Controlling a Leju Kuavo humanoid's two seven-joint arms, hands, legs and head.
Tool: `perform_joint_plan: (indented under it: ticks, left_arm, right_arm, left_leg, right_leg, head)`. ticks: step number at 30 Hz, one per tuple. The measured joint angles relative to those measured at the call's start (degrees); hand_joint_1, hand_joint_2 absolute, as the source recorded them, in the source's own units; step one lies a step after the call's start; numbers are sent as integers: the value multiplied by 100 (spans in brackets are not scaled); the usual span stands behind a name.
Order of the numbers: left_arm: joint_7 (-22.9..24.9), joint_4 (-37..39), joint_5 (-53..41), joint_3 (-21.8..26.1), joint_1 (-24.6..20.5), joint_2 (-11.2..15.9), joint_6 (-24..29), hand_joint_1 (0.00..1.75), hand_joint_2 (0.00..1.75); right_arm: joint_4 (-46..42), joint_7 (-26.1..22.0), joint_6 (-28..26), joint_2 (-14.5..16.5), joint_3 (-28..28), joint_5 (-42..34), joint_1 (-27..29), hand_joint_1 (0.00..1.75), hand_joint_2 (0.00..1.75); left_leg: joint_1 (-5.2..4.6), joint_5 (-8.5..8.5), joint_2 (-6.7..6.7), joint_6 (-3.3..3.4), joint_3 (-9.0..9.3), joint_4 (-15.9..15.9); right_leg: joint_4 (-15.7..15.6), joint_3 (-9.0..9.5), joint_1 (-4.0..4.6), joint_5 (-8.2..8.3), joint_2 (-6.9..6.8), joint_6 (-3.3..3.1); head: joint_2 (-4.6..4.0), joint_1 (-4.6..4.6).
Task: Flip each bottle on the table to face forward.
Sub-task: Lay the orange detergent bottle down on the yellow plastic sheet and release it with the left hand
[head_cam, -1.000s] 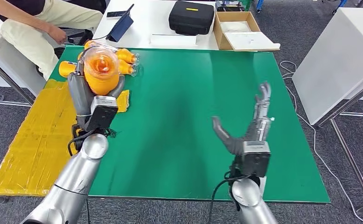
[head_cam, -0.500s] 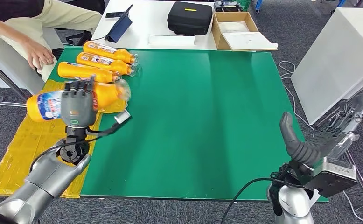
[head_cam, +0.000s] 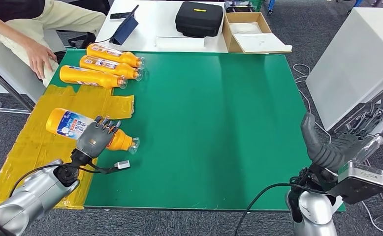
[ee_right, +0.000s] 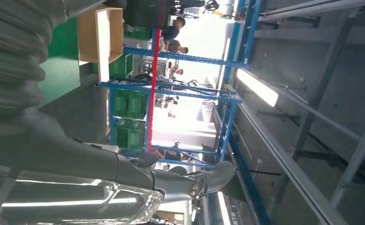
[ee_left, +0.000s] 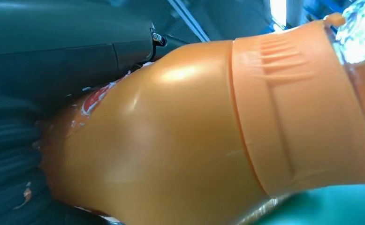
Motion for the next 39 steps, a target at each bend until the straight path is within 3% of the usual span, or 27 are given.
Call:
perform_joint_plan:
  ticks: [5, 12, 16, 24, 39]
  left_arm:
    - [-407, 379, 30, 414, 52, -8, 2, 175, 175]
    - [-610, 619, 36, 877, 74, -83, 4, 174, 175]
    - [-763, 658, 35, 1168, 123, -133, 9, 0, 175]
    - [-900, 583, 23, 1770, 329, -235, 15, 0, 175]
    - [-971, 427, 23, 2164, 482, -304, 17, 0, 175]
  right_arm:
    - [0, 102, 93, 3, -1, 91, 0, 0, 175]
    - [0, 163, 131, 9, 2, 119, 2, 0, 175]
    - [0, 201, 164, 18, 3, 159, 51, 0, 175]
    - [0, 298, 272, 75, 6, 316, 205, 0, 175]
    - [0, 401, 403, 173, 4, 472, 312, 0, 175]
  left_leg:
    - [1, 0, -8, 0, 0, 0]
    - [1, 0, -8, 0, 1, 0]
    - [1, 0, -7, 0, 1, 0]
    - [1, -2, -7, -2, 0, 0]
    - [0, -2, -8, -2, 1, 0]
  right_leg:
    - [0, 2, 0, -2, -2, -1]
    - [0, 3, 0, -2, -2, -1]
    - [0, 3, 0, -1, -2, 0]
    - [-1, 1, 0, -3, -2, -2]
    - [-1, 1, 0, -3, -2, -2]
  head:
    - [0, 0]
    - [0, 0]
    - [0, 0]
    - [0, 0]
    - [0, -1]
